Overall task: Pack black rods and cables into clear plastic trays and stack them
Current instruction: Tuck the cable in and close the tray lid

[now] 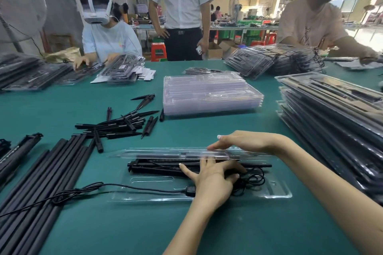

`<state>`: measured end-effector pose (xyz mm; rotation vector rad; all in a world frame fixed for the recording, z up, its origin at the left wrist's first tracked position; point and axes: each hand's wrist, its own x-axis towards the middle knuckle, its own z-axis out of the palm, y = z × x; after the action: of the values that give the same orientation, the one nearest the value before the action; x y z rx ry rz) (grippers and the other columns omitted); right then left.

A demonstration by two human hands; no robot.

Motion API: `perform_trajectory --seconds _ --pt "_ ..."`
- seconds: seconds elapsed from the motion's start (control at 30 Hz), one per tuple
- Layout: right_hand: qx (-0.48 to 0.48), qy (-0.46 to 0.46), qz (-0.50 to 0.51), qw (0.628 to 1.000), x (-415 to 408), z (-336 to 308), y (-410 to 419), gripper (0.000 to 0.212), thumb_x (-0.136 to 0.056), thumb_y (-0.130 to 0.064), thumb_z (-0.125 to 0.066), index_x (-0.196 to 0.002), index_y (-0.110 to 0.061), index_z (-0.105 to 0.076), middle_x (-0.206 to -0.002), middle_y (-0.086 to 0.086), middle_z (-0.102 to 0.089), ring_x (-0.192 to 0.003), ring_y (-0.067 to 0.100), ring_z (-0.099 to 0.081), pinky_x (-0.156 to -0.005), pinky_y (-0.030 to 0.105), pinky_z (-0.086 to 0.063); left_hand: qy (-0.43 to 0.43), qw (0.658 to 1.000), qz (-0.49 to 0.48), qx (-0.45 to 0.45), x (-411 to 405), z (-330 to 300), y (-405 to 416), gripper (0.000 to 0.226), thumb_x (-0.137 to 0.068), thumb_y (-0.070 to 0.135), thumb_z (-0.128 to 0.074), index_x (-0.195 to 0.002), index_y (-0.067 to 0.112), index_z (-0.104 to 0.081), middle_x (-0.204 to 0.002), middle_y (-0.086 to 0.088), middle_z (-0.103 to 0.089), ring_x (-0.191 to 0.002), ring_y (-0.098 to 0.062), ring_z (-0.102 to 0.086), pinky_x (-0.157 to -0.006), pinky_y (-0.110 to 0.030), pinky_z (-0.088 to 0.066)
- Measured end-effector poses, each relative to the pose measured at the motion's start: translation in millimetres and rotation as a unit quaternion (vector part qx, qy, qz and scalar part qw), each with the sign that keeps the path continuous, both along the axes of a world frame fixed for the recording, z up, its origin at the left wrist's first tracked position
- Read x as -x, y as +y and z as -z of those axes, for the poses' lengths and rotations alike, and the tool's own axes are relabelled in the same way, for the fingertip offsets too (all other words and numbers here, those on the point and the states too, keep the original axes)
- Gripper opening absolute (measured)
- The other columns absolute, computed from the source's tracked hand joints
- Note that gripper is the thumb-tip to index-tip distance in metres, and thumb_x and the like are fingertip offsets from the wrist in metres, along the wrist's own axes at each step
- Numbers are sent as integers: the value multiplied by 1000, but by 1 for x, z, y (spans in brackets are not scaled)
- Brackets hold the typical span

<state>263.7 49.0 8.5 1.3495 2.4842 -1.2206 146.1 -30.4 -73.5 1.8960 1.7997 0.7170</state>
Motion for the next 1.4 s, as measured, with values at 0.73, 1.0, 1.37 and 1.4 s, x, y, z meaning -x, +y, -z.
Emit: perform_trajectory --seconds 0.73,1.0,1.37,1.4 --pt "-181 -55 -40 981 -10 41 -24 39 -103 -40 -28 -141 -46 -34 -146 -32 -28 -135 0 -28 -114 43 -18 166 964 198 -64 9 3 -28 50 -99 36 -31 -147 43 -23 -162 -3 1 -145 -13 17 -110 -47 28" --pt "-197 -65 -36 978 -8 46 -23 39 -103 -42 -27 -141 -49 -33 -145 -35 -27 -132 -6 -27 -112 41 -19 168 945 270 -73 27 3 -23 66 -99 38 -36 -153 30 -1 -158 -8 18 -137 -14 37 -114 -35 23" --pt "-182 -88 -57 978 -7 39 -21 40 -103 -43 -26 -142 -48 -31 -148 -33 -25 -137 3 -26 -111 48 -23 263 954 88 -113 -3 1 -35 63 -85 34 -45 -147 25 -36 -154 -18 -27 -146 -29 -17 -119 -48 -2" --pt "-179 -86 -57 978 -6 37 -20 40 -103 -43 -27 -142 -46 -33 -148 -32 -26 -137 3 -27 -111 48 -24 253 956 94 -120 -4 0 -34 65 -82 33 -47 -145 22 -39 -152 -20 -30 -145 -30 -21 -118 -48 -2"
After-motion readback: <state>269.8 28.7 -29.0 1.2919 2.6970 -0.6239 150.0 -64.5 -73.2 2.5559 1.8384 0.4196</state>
